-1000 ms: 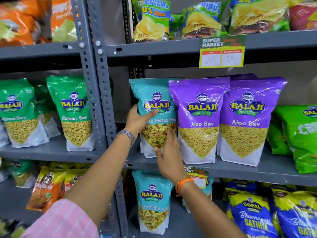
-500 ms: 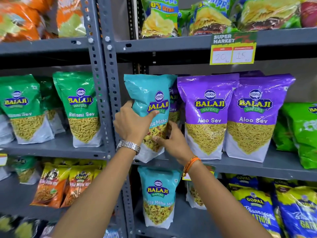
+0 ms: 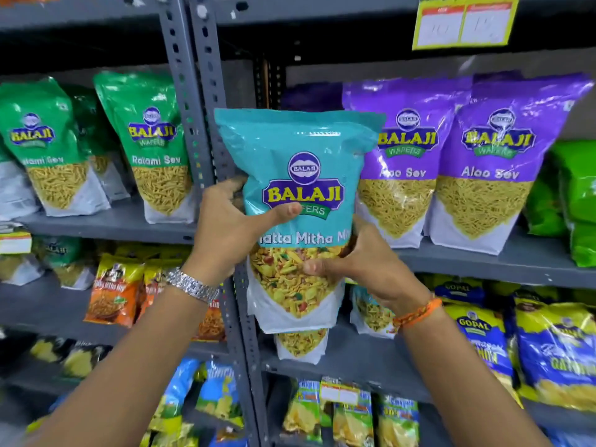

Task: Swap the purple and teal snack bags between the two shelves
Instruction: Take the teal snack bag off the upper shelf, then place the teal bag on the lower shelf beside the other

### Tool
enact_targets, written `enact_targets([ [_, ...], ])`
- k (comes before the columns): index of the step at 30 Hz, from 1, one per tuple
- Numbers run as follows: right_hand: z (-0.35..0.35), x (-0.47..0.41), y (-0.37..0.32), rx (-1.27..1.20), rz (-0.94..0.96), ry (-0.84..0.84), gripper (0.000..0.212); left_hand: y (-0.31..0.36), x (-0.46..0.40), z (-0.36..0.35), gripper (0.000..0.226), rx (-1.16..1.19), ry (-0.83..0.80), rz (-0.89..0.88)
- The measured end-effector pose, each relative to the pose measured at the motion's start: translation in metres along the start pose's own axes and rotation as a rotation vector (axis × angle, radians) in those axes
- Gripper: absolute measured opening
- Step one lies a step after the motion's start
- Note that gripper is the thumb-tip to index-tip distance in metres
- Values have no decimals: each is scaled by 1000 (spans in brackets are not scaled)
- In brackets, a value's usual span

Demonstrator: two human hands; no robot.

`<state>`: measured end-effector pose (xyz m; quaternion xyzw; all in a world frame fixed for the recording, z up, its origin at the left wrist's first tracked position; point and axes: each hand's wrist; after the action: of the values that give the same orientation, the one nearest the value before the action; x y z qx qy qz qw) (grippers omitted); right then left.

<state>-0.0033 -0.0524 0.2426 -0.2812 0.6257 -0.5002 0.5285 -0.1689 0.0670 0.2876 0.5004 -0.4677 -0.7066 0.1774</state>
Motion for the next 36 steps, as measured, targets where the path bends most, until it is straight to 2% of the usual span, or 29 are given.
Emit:
enact_targets([
  [5,26,64,54,35,-96,108,74,-48,55,-40,50,117,-127,150],
  [9,49,109,109,66,-169,227,71,-103,97,-81,49,97,-155,253],
  [14,79,142,179,130,-254,355,78,-162,128,-122,50,31,-222,332],
  [20,106,142,219,196,-343,389,79,-217,127,-158,48,-81,-265,365],
  [25,130,124,239,251,-369,415,73,-232,104,-186,55,-93,-312,416],
  [34,156,85,272,298,-487,428,92,-261,68,-204,60,-81,-317,518],
  [36,157,81,275,294,-503,422,91,-264,66,-205,60,-62,-303,531],
])
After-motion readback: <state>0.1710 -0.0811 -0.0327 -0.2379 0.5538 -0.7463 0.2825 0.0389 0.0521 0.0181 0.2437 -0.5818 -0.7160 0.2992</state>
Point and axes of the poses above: each hand's wrist, its own x-axis away from the middle knuckle, its own z-axis out of the back of the hand, y = z × x
